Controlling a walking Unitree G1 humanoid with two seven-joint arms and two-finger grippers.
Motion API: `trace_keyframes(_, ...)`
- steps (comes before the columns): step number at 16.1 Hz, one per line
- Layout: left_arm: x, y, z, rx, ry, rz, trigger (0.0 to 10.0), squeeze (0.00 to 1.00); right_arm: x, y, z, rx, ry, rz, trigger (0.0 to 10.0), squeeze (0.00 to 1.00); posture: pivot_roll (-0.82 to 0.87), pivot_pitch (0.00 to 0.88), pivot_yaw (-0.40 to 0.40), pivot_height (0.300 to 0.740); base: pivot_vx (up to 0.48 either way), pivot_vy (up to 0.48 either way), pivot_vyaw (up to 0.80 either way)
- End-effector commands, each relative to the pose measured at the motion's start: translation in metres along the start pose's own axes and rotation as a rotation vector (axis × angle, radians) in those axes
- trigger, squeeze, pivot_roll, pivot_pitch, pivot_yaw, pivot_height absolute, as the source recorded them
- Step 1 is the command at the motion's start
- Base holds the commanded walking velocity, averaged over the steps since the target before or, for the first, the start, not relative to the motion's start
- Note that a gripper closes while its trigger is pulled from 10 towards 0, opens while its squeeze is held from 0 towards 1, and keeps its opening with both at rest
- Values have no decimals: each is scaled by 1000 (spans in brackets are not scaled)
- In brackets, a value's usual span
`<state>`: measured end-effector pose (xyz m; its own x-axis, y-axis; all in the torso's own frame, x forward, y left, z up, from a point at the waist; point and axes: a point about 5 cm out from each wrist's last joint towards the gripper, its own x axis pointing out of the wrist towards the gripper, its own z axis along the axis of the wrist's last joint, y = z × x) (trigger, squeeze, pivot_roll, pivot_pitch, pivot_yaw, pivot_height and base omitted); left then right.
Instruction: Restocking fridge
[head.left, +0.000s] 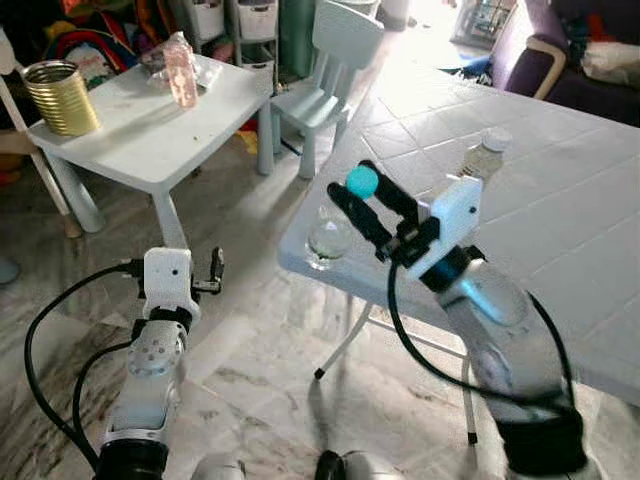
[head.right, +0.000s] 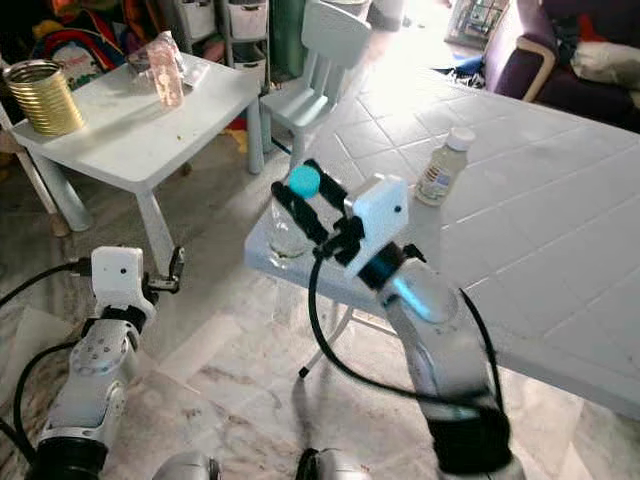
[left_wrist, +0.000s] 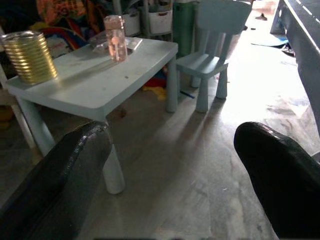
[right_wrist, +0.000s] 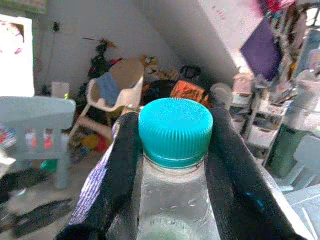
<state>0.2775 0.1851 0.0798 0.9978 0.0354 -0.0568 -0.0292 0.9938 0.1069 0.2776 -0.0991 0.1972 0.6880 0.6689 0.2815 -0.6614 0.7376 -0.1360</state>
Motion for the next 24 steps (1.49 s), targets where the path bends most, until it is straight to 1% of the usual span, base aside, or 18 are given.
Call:
trace_keyframes(1,1,-3,-1,3,1,-3,10000,0,-8,-11,-34,6,162,-69,10000,0,93,63,-73,740,0,0,0)
trace_keyframes(2,0,-4,-1,2,2,-5,10000,0,-2,-23,-33,-41,134,-112,10000,0,96,65,-72,740,0,0,0)
trace_keyframes(3,0,-7,-1,1,2,-8,10000,0,5,-36,-29,-107,103,-151,10000,0,97,66,-72,740,0,0,0)
trace_keyframes(4,-1,-7,-1,1,1,-9,10000,0,10,-42,-27,-135,84,-157,10000,0,100,70,-73,740,0,0,0)
trace_keyframes(6,-2,-4,-2,5,1,1,10000,0,27,-55,-19,-237,34,-175,10000,0,115,79,-74,740,0,0,0)
trace_keyframes(7,-4,-3,-1,5,0,11,10000,0,33,-55,-16,-245,23,-165,10000,0,122,81,-76,740,0,0,0)
trace_keyframes(8,-5,-1,-2,2,2,23,10000,0,35,-54,-16,-237,11,-157,10000,0,124,81,-76,740,0,0,0)
trace_keyframes(9,-6,4,-4,-14,26,52,10000,0,36,-46,-16,-227,-8,-132,10000,0,127,80,-77,740,0,0,0)
trace_keyframes(11,-6,4,-3,-12,20,53,10000,0,36,-40,-18,-233,-22,-112,10000,0,128,81,-75,740,0,0,800)
trace_keyframes(12,-5,7,-2,2,11,48,10000,0,36,-27,-23,-234,-51,-76,10000,0,127,81,-70,740,0,0,800)
trace_keyframes(13,-4,7,-2,3,11,47,10000,0,35,-24,-24,-236,-55,-65,10000,0,125,81,-69,740,0,0,800)
trace_keyframes(14,-3,7,-1,2,13,50,10000,0,35,-15,-23,-235,-68,-33,10000,0,120,80,-66,740,0,0,800)
trace_keyframes(15,-2,7,-1,3,20,56,10000,0,34,-10,-20,-231,-80,-13,10000,0,120,80,-66,740,0,0,800)
trace_keyframes(19,0,8,-2,0,26,72,10000,0,31,-2,-18,-212,-97,7,10000,0,114,76,-70,740,0,307,800)
trace_keyframes(21,-2,8,-4,1,31,74,10000,0,28,1,-20,-177,-87,2,10000,0,116,74,-74,740,0,304,800)
trace_keyframes(24,-3,7,-7,3,38,73,10000,0,24,4,-24,-131,-76,-15,10000,0,118,63,-80,740,0,0,800)
